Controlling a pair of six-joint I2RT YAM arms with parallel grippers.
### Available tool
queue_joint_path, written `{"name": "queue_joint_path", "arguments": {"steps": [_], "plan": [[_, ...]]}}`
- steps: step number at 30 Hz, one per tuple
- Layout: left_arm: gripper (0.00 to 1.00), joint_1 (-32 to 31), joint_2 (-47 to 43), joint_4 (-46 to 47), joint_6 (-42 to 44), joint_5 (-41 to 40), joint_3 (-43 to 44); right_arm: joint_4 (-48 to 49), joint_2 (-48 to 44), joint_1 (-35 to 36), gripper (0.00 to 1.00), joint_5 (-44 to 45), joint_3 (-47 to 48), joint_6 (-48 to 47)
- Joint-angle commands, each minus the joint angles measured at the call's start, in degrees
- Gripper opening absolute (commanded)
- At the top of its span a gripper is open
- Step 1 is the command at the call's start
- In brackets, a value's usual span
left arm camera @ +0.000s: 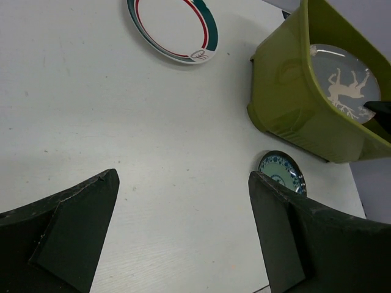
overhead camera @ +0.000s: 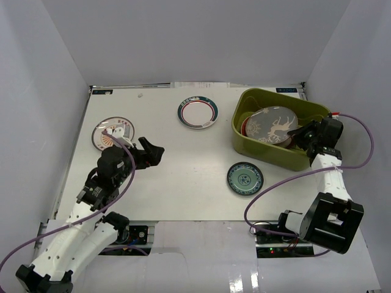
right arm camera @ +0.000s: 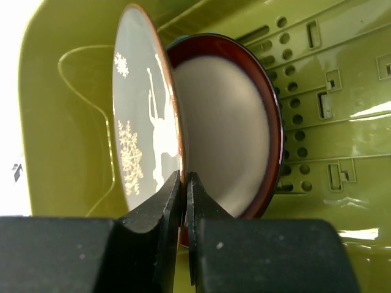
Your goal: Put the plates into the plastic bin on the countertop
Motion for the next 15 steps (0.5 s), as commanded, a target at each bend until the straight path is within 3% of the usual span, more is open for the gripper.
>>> {"name": "queue_joint_path", "arguments": {"steps": [1,5,6,8,9,10,12,15], "plan": [[0.98,0.0,0.5,2.6,-3.7,0.1,-0.5,6.5,-0.3,-0.1,0.12,-0.7,0.1,-1.0],[0.98,0.2,3.3,5.2,-7.5,-2.4,-2.1,5.6,-0.3,0.0,0.23,0.6,-1.0,-3.1],[0.98,0.2,4.3,5.7,-9.4,-3.2,-2.7,5.6,-1.0,0.0,0.37,2.1,-1.3,-3.4],[0.98,0.2,6.6,7.5,-11.7,-5.0,-3.5,5.6,-2.1,0.1,0.50,3.8,-2.0,-4.5],[0.98,0.2,6.9,8.7,-12.9,-5.9,-4.3,3.9,-3.7,0.1,0.68,5.8,-2.1,-4.8],[0.98,0.2,7.2,10.1,-14.9,-7.0,-6.0,3.7,-4.5,0.1,0.75,6.7,-2.2,-5.1],[0.98,0.2,8.7,13.6,-16.7,-8.1,-7.4,3.6,-6.5,0.3,0.87,7.4,-2.1,-5.7],[0.98,0.4,13.8,16.1,-19.0,-10.7,-7.4,3.8,-8.9,1.6,0.96,7.4,-2.1,-5.7]]}}
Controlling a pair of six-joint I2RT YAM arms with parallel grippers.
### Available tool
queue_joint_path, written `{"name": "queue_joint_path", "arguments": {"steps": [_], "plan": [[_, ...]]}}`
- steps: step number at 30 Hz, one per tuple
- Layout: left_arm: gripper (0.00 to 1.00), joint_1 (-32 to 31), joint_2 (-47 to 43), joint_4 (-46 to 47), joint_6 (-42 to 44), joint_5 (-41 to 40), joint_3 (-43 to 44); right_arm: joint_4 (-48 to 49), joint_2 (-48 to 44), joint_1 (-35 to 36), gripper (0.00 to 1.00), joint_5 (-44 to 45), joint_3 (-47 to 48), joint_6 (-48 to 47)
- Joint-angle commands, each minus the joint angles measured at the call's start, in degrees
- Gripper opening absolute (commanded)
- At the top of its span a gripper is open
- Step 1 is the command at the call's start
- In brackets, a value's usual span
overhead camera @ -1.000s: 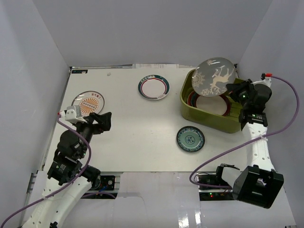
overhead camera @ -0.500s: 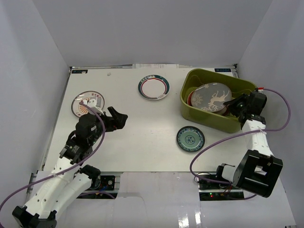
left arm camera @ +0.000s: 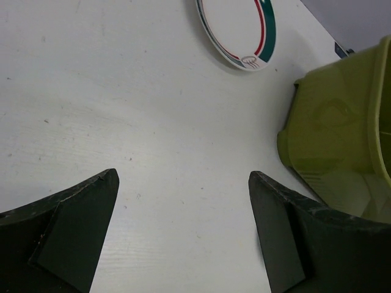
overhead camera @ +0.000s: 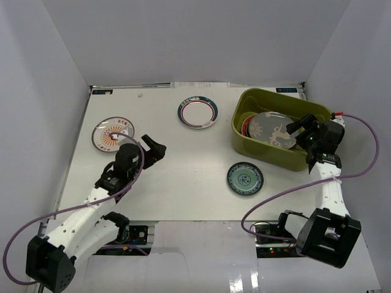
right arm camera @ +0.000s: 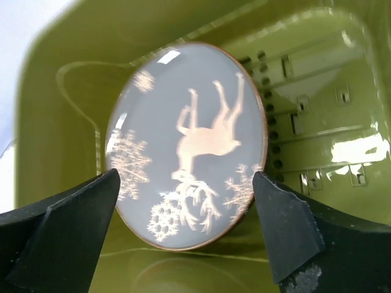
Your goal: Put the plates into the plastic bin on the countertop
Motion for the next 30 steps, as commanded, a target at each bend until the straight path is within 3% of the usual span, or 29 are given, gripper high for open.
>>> {"name": "queue_joint_path", "arguments": {"steps": [1,4,9,16,23,27,30], "plan": [[0.98,0.6,4.5,6.1,-4.8,-5.3,1.1,3.0,-4.0,1.6,0.98,2.0,0.7,-1.5],[0.96,2.8,8.2,7.1,-6.1,-6.8,1.9,3.2,-7.2,3.5,0.98,2.3,1.0,-1.5],[0.93,13.5,10.4,8.4,-8.4,-5.7,1.4,6.2,-12.7,9.5,0.99,-2.0,2.6,-0.8],[0.92,34.3,21.1,9.4,-10.8,3.5,1.3,11.9,-14.4,33.5,0.74,-7.8,2.9,-4.2],[0.91,41.3,28.9,11.4,-9.8,4.2,2.2,6.5,-10.1,51.3,0.70,-5.7,4.1,-13.5],[0.89,44.0,37.5,13.9,-10.1,4.9,3.6,5.7,-11.4,57.2,0.65,1.1,-1.6,-11.4],[0.80,45.2,42.2,16.8,-10.1,6.4,4.5,6.3,-16.9,59.7,0.52,7.3,-9.8,-5.0]]}}
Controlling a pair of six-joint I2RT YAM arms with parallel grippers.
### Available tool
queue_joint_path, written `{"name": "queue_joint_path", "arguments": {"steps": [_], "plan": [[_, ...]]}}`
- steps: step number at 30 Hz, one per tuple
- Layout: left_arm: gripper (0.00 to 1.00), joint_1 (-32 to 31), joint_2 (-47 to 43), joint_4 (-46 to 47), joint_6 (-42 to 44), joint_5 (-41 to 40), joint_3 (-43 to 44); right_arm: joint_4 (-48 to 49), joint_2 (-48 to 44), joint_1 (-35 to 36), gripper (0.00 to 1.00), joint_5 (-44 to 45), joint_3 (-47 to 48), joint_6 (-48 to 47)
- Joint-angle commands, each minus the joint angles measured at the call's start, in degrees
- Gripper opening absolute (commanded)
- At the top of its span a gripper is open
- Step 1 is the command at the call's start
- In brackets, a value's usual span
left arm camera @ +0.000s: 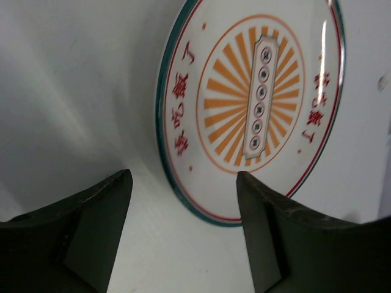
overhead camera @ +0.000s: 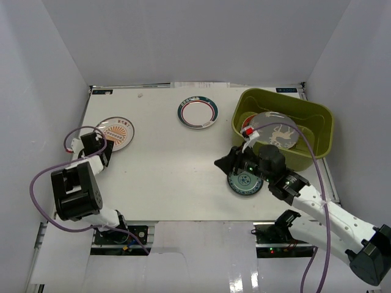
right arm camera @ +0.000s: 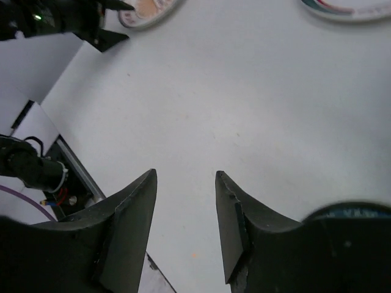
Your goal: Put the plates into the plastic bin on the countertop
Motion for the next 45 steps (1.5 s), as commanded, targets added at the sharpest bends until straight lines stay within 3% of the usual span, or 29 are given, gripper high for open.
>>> {"name": "queue_joint_path", "arguments": {"steps": [1,3,6,9,10,11,18,26,30,35,36,38,41,45], "plan": [[0.74,1.2,4.9,2.4,0.0,1.7,1.3,-1.2,-6.3,1.4,0.49,8.9,-7.5,6.3],[0.70,1.3,6.3,3.3,-0.5,1.6,1.8,-2.4,-13.5,1.4,0.48,13.2,-13.8,9.2],[0.63,1.3,8.9,4.9,-0.7,1.5,2.9,-14.1,-22.1,1.4,0.49,21.2,-18.2,14.1],[0.30,1.3,11.2,5.5,0.1,1.6,3.6,-25.9,-28.4,1.4,0.62,30.7,-20.6,20.0],[0.21,1.3,12.1,5.6,0.5,1.8,3.7,-28.6,-30.5,1.3,0.70,32.9,-21.3,23.5],[0.00,1.3,12.4,5.6,0.5,2.1,3.6,-30.5,-31.3,1.3,0.74,36.3,-21.7,24.7],[0.00,1.3,4.4,7.6,0.4,9.8,2.5,-36.0,-28.1,0.9,0.87,46.4,-22.1,32.0],[0.00,-2.9,-13.4,9.0,0.3,20.6,2.7,-33.9,-18.0,-2.6,0.78,45.1,-23.9,39.5],[0.00,-9.2,-20.8,9.1,-0.2,22.7,2.8,-28.2,-15.0,-3.0,0.72,41.5,-27.1,41.2],[0.00,-16.8,-23.1,9.2,0.3,25.7,6.3,-21.1,-12.9,-3.1,0.52,37.7,-30.4,43.2],[0.00,-20.1,-23.8,9.1,0.3,25.9,6.7,-20.9,-12.7,-3.1,0.32,36.9,-30.9,44.0],[0.00,-22.9,-24.4,9.2,0.3,26.0,8.0,-20.7,-13.7,-3.1,0.09,35.6,-30.8,44.1],[0.00,-26.0,-24.1,9.6,0.1,26.9,11.0,-19.3,-17.0,-2.7,0.08,30.5,-29.9,40.1],[0.00,-31.3,-20.4,10.7,1.3,27.4,15.9,-24.4,-22.3,-1.3,0.08,28.4,-20.2,35.1]]}}
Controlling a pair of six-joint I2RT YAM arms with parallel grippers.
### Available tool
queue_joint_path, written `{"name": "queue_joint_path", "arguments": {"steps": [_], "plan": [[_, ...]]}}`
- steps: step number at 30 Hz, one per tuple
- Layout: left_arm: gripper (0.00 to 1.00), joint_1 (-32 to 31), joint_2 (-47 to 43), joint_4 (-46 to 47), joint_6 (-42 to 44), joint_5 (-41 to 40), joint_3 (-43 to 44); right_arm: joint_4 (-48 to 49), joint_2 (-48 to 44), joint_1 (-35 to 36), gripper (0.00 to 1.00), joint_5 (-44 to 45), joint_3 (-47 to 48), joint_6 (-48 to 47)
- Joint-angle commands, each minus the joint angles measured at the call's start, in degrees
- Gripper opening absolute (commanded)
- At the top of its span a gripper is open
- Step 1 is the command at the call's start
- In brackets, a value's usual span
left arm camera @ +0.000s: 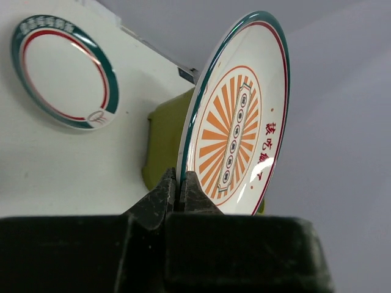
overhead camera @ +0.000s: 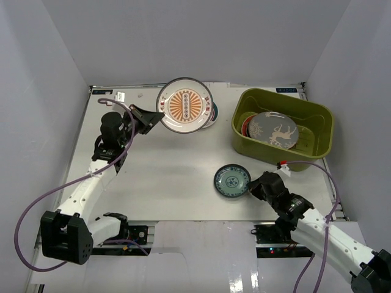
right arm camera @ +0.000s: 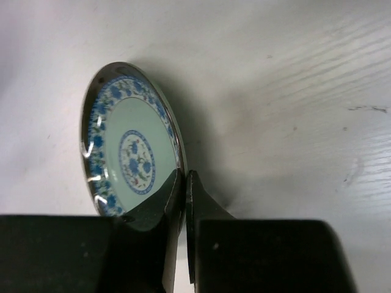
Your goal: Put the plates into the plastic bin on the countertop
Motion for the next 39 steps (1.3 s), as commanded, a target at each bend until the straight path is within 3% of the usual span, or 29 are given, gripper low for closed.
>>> {"name": "queue_joint_path", "arguments": {"steps": [1,6,16,25,34,39], "plan": [[0.00,-4.8,3.2,5.2,0.9,1.5,6.1,-4.2,-4.5,0.9,0.08,-2.9,9.8,-7.5],[0.00,-10.3,11.3,6.3,2.0,0.8,15.9,-12.7,-4.4,1.0,0.08,1.1,27.1,-15.5],[0.00,-20.3,32.4,5.6,3.8,-1.5,34.5,-14.9,-5.1,0.9,0.08,14.0,55.8,-28.3],[0.00,-30.1,54.0,-0.7,6.1,-1.7,56.5,-6.0,2.3,1.2,0.08,26.9,61.2,-37.9],[0.00,-36.8,70.7,-14.9,11.3,-6.7,79.1,7.7,9.2,1.1,0.08,44.2,57.7,-50.4],[0.00,-37.1,73.9,-18.8,12.1,-9.3,83.0,10.3,11.9,-5.4,0.08,42.6,55.4,-50.5]]}}
